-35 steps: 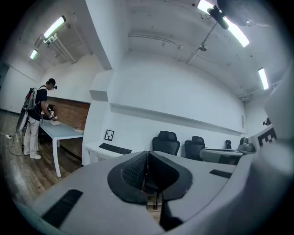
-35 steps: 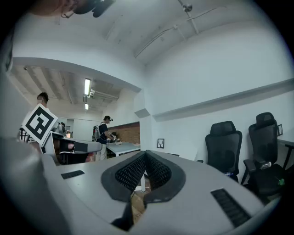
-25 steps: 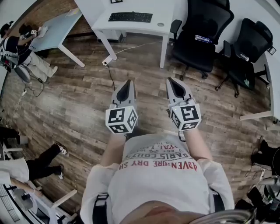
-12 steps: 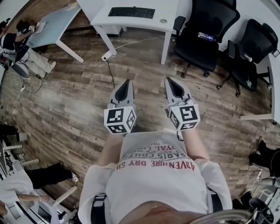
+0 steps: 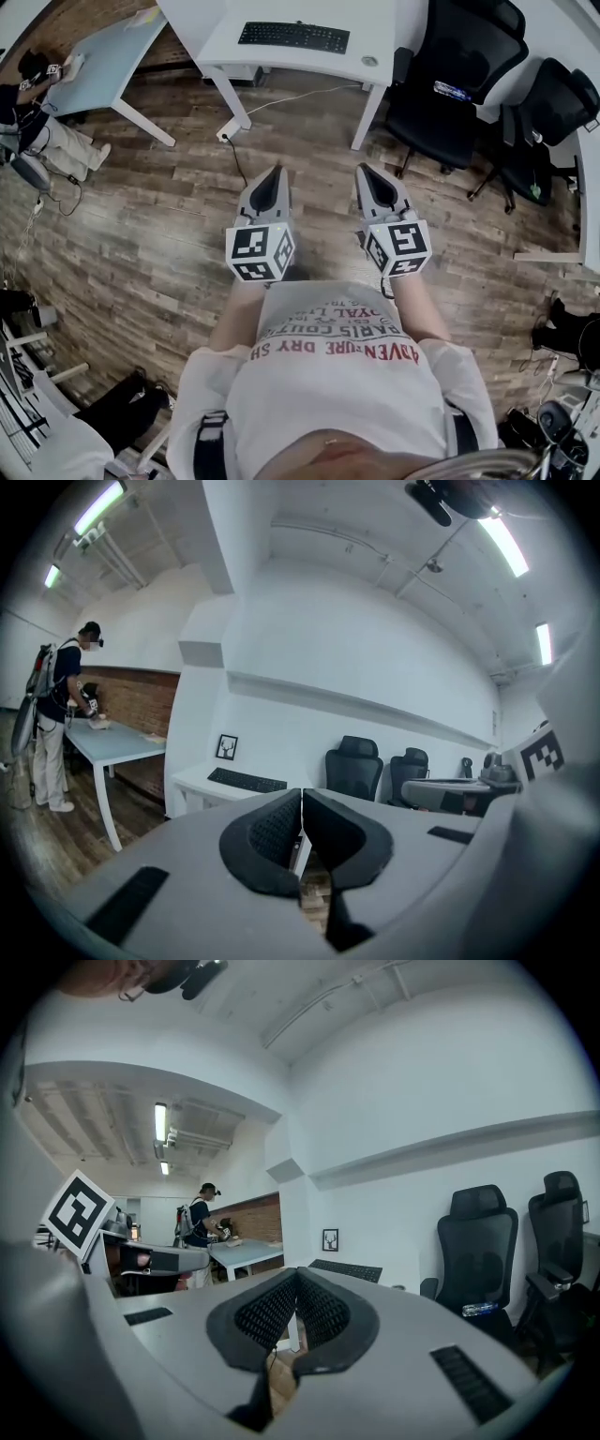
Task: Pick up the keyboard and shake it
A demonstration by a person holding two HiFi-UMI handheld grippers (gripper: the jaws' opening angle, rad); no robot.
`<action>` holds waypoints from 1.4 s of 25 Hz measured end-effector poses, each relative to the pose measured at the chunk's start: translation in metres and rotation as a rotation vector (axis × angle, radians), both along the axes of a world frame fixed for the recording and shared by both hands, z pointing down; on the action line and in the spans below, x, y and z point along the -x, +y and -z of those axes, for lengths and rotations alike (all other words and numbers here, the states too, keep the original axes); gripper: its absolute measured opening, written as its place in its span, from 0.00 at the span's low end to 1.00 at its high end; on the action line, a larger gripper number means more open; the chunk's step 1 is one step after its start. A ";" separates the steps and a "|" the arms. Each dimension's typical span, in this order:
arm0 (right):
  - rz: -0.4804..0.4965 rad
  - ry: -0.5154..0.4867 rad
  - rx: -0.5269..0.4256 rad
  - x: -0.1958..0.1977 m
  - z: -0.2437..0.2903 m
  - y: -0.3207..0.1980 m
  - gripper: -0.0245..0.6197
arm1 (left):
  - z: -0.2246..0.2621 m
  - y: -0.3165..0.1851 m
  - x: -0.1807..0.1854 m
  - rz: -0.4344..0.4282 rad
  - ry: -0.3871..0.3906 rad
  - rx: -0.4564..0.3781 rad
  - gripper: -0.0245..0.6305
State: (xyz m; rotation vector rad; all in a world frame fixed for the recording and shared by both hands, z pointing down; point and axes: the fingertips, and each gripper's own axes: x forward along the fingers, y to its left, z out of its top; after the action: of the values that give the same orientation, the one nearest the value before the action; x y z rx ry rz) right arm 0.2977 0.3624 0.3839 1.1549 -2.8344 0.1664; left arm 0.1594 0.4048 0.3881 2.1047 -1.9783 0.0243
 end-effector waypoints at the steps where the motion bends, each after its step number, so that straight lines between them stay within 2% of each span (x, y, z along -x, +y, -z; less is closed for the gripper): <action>1: -0.011 0.006 -0.002 0.013 0.001 -0.008 0.08 | 0.001 -0.009 0.014 -0.010 0.002 -0.001 0.08; 9: -0.048 0.055 0.012 0.124 -0.001 -0.067 0.08 | 0.008 -0.079 0.130 -0.054 0.000 -0.009 0.08; 12: -0.040 0.062 0.015 0.160 -0.003 -0.085 0.08 | 0.003 -0.099 0.170 -0.046 0.005 -0.006 0.08; 15: -0.019 0.079 0.039 0.181 -0.012 -0.103 0.08 | -0.009 -0.117 0.194 -0.023 0.029 0.012 0.08; 24: 0.017 0.068 0.095 0.196 -0.036 -0.205 0.08 | -0.030 -0.201 0.221 0.051 0.022 0.053 0.08; 30: 0.070 0.067 0.108 0.201 -0.040 -0.303 0.08 | -0.024 -0.293 0.220 0.087 -0.054 0.064 0.08; 35: 0.100 0.069 0.107 0.201 -0.043 -0.379 0.08 | -0.023 -0.370 0.214 0.099 -0.042 0.064 0.08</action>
State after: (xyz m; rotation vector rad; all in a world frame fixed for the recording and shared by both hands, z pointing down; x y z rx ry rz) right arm 0.0971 -0.0169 0.4265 0.9760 -2.7780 0.2630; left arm -0.0543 0.0346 0.4106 1.9800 -2.0750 0.1122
